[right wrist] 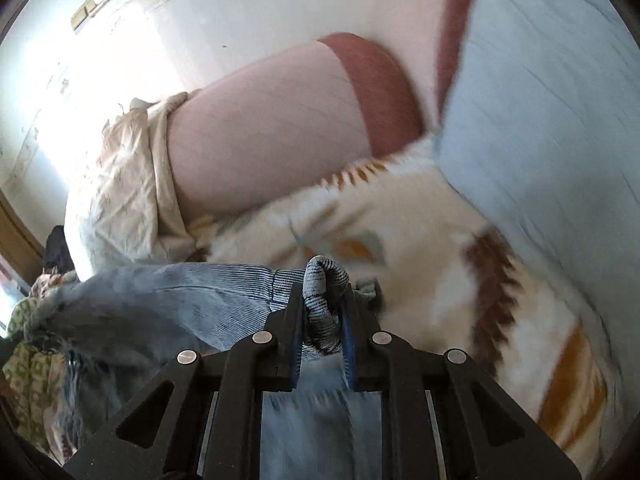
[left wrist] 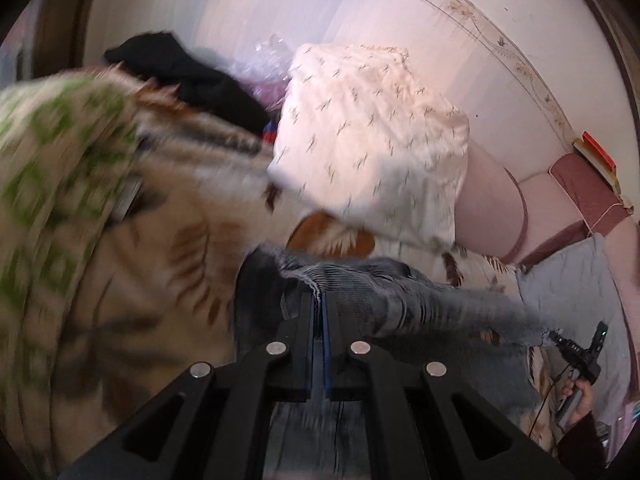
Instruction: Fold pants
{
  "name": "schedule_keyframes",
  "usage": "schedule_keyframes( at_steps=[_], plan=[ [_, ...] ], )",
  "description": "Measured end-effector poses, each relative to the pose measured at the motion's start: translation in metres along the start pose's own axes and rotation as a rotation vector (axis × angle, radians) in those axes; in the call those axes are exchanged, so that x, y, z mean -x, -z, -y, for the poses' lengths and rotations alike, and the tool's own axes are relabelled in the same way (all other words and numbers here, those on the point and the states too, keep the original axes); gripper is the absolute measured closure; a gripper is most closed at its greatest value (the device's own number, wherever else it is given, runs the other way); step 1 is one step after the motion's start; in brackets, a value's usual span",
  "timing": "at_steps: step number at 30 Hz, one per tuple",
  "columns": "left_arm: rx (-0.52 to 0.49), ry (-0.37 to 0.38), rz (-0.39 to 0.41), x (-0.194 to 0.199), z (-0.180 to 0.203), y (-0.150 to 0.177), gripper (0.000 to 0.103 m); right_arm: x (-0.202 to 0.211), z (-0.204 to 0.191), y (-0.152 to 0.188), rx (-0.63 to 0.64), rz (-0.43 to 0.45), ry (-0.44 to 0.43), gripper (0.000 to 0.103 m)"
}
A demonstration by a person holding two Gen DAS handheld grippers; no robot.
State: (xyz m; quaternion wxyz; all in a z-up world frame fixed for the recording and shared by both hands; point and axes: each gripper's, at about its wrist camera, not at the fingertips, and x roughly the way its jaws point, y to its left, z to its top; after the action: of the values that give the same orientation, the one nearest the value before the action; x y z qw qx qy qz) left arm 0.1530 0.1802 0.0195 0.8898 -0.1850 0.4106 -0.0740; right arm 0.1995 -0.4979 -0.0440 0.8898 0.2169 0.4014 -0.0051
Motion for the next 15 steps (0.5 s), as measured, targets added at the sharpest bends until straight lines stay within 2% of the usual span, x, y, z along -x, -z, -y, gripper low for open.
schedule_keyframes(
  at_steps=[6,9,15],
  plan=[
    [0.053,0.005,-0.06,0.016,-0.024,0.07,0.098,0.023,0.031,0.062,-0.056,-0.061,-0.021,0.088],
    [0.061,-0.006,-0.077,0.019,-0.029,0.099,0.098,0.031,0.04,0.083,-0.063,-0.08,-0.021,0.088],
    [0.112,0.017,-0.065,0.03,-0.041,0.118,0.098,0.043,0.05,0.103,-0.117,-0.073,-0.043,0.088]
  ],
)
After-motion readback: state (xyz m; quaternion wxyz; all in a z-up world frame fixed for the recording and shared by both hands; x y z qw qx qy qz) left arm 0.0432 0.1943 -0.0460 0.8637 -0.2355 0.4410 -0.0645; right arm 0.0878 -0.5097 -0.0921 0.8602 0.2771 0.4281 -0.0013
